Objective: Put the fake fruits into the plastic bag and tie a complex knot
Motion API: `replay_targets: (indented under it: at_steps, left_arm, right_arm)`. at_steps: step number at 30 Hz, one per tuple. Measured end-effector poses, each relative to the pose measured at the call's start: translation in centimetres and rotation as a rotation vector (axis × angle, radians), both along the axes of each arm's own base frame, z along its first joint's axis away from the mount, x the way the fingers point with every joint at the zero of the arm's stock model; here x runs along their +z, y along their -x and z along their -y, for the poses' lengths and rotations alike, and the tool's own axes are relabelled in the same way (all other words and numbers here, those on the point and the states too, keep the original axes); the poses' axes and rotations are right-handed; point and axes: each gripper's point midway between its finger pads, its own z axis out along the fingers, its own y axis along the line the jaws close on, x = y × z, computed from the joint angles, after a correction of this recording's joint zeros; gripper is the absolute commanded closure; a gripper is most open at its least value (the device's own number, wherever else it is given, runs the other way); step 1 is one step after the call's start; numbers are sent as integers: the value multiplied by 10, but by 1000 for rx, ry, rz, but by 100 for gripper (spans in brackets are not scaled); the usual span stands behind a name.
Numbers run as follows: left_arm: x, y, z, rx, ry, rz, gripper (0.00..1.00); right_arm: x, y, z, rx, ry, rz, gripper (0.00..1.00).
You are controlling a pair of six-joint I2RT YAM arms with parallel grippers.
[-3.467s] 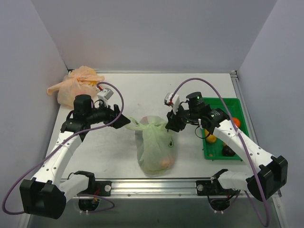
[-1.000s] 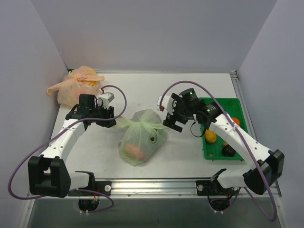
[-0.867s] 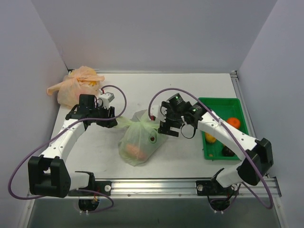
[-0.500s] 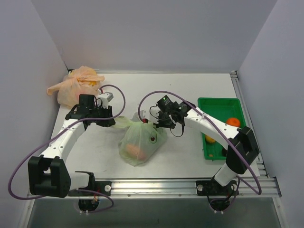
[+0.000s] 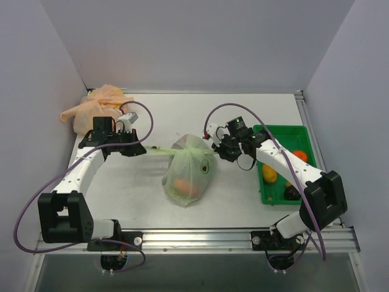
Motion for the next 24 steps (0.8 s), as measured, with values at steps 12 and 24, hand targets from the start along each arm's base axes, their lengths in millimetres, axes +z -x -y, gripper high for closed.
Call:
replay_targets:
  at_steps: [12,24]
  left_arm:
    - [13,-39,-3,0,-4,29,2]
    - [124,-29,-8,36,-11,229,3]
  right_arm:
    - [14,11,23,-75,-1,-128,6]
    - [132,31,80,-325,-286,32,0]
